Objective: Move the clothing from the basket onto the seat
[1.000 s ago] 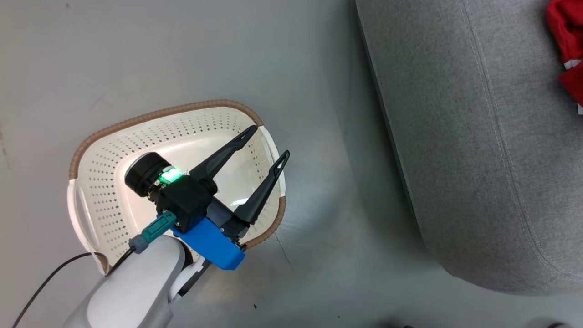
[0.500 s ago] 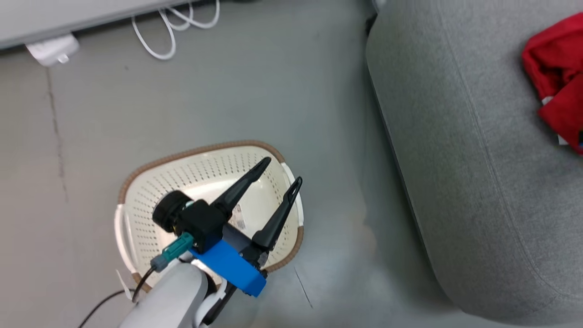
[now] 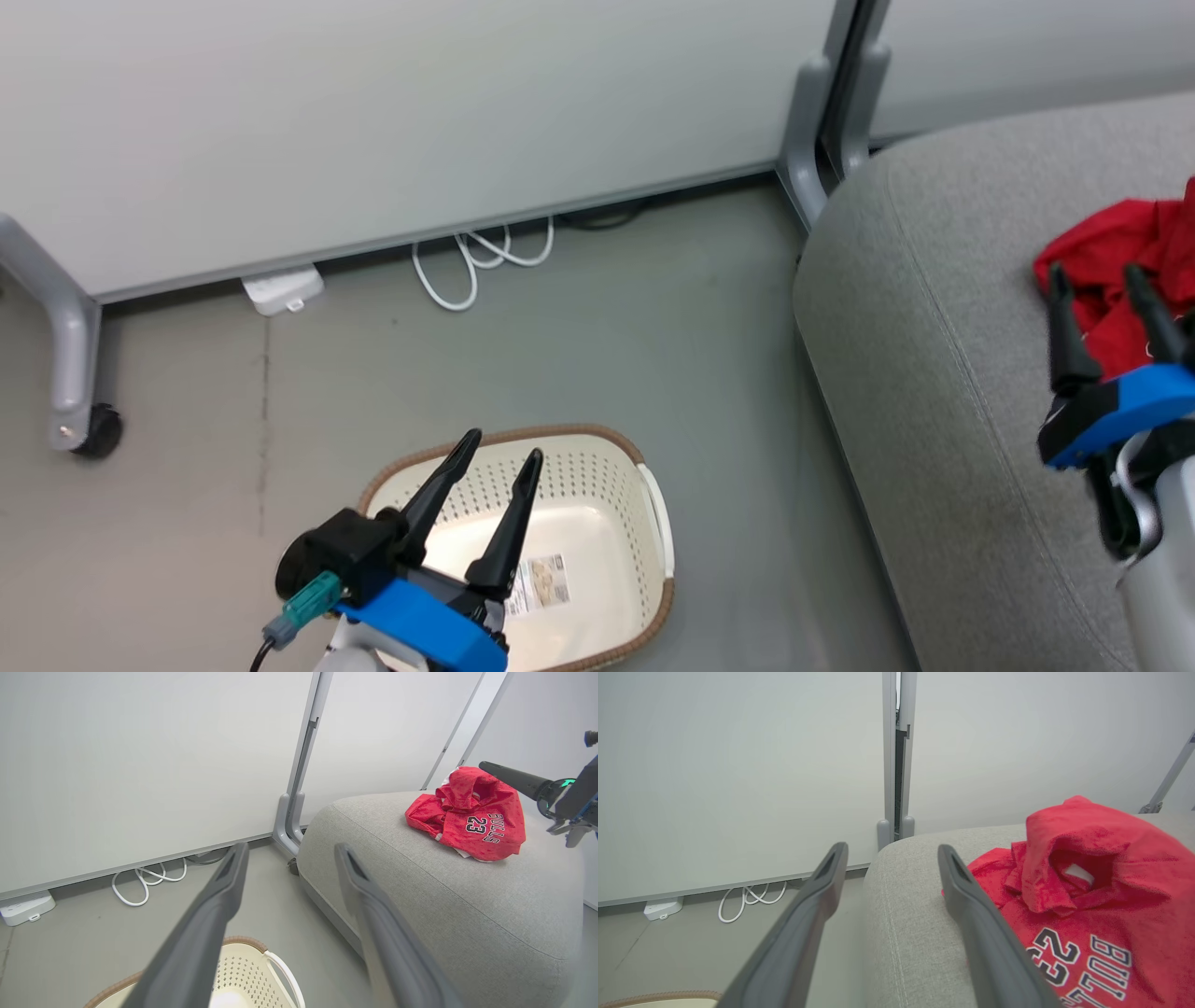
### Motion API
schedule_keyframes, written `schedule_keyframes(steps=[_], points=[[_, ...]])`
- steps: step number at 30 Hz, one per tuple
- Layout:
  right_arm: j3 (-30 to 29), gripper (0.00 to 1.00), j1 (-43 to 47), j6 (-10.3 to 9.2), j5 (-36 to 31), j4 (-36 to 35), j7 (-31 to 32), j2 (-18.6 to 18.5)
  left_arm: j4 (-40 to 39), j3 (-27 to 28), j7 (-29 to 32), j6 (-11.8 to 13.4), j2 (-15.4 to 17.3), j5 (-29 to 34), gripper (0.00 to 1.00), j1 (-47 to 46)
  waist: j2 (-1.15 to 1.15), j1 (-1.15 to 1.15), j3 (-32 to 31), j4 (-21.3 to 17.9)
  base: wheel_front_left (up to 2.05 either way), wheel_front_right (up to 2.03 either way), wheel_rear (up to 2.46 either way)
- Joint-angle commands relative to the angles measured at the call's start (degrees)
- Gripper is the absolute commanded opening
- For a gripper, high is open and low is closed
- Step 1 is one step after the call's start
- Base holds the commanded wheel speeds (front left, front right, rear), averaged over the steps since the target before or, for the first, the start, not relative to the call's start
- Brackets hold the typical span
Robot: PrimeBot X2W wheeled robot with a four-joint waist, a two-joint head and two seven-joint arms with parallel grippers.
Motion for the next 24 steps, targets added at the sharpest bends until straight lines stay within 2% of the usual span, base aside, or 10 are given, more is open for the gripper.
schedule_keyframes(steps=[1,6,13,18,24], points=[[0.4,1.0,1.7,-0.04,0.3,-1.1,0.3,0.4,0.1,0.6,-0.2,-0.2,-0.2,0.3,1.0,1.0,0.0,0.02,-3.3,2.3,0.0,0.0,0.0],[1.1,1.0,9.6,-0.04,1.1,-10.9,2.6,3.0,0.4,4.6,-0.2,-0.2,-0.9,1.0,1.0,4.4,0.0,0.02,-5.9,4.1,0.0,0.0,0.0],[0.3,1.0,18.7,-0.04,-1.9,-22.4,5.5,8.8,0.2,9.3,-0.2,-0.2,-1.8,2.1,1.0,7.0,0.0,0.02,-7.6,6.7,0.0,0.0,0.0],[-1.3,1.0,23.9,-0.04,-4.7,-27.6,6.6,12.7,0.4,12.8,-0.2,-0.2,-2.5,3.0,1.0,8.1,0.0,0.02,-8.6,8.5,0.0,0.0,0.0],[-0.2,1.0,28.3,-0.04,-6.6,-31.0,7.4,15.0,0.2,17.2,-0.2,-0.2,-3.2,3.9,1.0,8.9,0.0,0.02,-9.1,9.1,0.0,0.0,0.0]])
